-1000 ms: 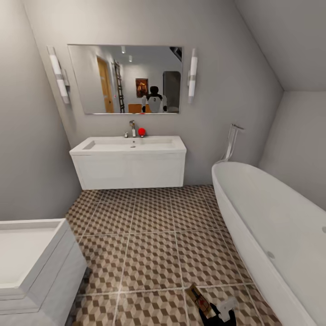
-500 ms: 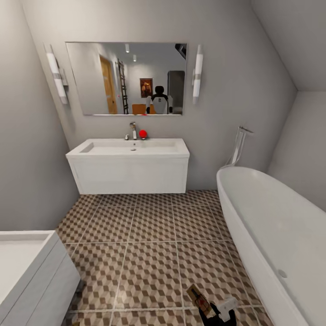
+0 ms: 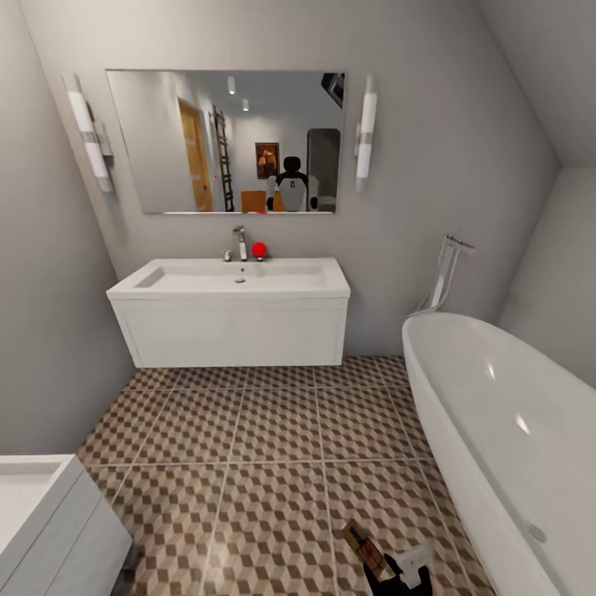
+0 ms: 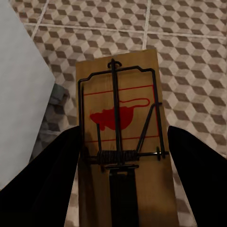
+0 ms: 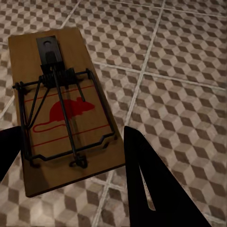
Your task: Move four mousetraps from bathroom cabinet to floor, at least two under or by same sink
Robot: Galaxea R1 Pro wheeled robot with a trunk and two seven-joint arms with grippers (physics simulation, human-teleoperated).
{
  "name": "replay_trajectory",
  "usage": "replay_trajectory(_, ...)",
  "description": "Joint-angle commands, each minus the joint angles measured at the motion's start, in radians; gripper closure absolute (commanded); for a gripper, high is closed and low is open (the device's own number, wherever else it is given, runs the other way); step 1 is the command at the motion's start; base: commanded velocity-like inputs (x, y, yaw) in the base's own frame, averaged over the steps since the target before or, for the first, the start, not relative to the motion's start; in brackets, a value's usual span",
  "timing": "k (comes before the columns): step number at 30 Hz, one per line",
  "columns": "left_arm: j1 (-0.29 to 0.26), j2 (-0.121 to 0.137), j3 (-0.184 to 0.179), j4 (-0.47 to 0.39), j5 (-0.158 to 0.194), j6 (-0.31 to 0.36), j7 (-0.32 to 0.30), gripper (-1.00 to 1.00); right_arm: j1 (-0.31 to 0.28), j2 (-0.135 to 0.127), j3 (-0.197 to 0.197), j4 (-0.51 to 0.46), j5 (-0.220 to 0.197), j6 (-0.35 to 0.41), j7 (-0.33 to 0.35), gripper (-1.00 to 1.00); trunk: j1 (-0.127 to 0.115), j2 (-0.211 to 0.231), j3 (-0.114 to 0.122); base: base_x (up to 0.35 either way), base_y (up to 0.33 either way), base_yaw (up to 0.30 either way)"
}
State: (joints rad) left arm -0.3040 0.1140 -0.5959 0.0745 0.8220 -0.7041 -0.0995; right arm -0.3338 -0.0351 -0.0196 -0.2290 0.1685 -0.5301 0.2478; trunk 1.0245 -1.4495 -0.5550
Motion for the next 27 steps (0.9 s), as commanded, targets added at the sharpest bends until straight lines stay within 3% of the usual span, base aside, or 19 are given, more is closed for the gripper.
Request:
replay_trajectory(1, -0.001, -0.001, -0.004, 0.004, 0.011, -0.003, -0.011, 1.00, -0.001, 0.000, -0.003, 0.000, 0.000, -0.002, 0.008, 1.00, 0.000, 0.000, -0.001, 0.300, 0.000, 0.000)
replay_trajectory(27, -0.001, -0.001, -0.004, 0.003, 0.011, -0.003, -0.011, 1.00, -0.001, -0.002, -0.003, 0.000, 0.000, -0.002, 0.008, 1.00, 0.000, 0.000, -0.001, 0.300, 0.000, 0.000)
